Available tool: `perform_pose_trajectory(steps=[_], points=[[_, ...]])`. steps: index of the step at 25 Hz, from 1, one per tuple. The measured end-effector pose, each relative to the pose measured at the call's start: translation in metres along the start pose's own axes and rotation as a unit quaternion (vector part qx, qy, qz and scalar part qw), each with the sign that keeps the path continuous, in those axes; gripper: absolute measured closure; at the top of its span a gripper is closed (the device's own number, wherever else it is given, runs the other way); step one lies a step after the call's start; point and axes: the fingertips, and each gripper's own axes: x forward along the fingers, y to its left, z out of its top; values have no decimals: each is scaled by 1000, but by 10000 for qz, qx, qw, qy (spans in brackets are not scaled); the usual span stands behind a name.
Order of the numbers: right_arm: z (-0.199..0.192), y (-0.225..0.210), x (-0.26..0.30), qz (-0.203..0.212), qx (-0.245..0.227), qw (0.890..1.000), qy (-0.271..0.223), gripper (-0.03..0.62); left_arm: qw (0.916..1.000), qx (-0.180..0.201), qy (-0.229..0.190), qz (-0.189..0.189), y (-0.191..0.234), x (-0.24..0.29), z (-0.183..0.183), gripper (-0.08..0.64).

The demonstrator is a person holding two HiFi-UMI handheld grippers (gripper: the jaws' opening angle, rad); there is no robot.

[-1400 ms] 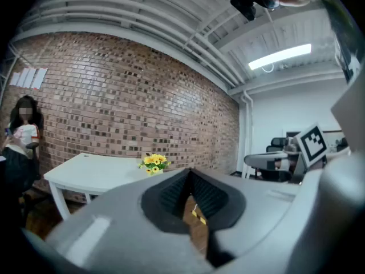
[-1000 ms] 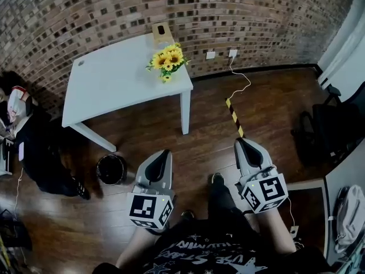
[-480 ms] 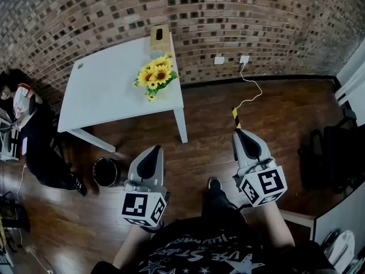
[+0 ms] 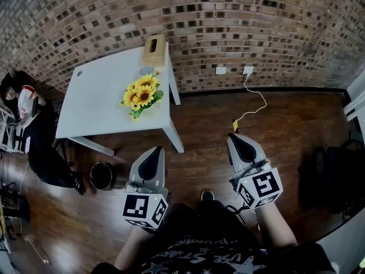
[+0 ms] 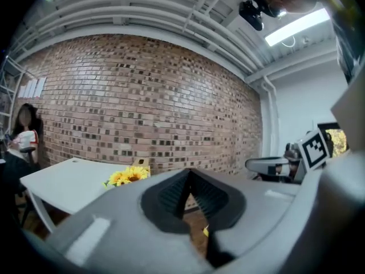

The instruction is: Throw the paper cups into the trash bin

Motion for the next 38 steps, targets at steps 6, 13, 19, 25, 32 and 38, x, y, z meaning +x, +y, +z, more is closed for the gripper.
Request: perform_pose_trajectory(steps=[6,13,19,25,32,38], points=[[-8,-12,15,48,92,9999,12,585,9999,-14,149,46,3,19,-10,555],[-1,-19,53,99,-37,9999,-110,586,9989,-100,265,-382,6,70,-26,555],[18,-44,106,-64,-146,9996,-237,585,9969,-107,80,-769,15,120,-6,555],[12,-56,155,-139,-213,9995,-170,585,9965,-141,5,-827,33,152,-7,555],[24,-65,199,-10,-291,9990,-347,585,9978,-294,-46,-600,55,183,0,555],[20,-101,236,114,-266,9986,-434,585,9987,-259,-53,-443,61,227,9,555]])
